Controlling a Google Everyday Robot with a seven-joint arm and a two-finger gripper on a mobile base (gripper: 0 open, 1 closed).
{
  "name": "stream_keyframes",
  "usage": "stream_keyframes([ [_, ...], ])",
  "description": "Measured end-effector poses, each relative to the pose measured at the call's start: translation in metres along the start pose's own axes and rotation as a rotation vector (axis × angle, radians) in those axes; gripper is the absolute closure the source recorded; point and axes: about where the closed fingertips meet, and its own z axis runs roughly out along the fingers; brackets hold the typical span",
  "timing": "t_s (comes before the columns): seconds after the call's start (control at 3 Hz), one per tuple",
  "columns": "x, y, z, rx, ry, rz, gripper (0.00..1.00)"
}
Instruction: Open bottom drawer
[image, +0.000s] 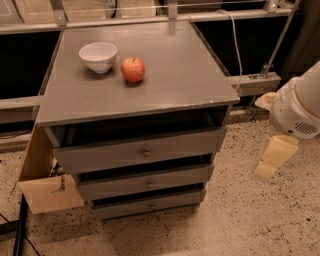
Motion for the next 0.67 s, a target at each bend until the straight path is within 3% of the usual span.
stream_keyframes([
  [0.33, 0.017, 0.009, 0.04, -0.007, -0.008, 0.002, 0.0],
  [0.67, 0.037, 0.02, 0.084, -0.056, -0.013, 0.028, 0.0],
])
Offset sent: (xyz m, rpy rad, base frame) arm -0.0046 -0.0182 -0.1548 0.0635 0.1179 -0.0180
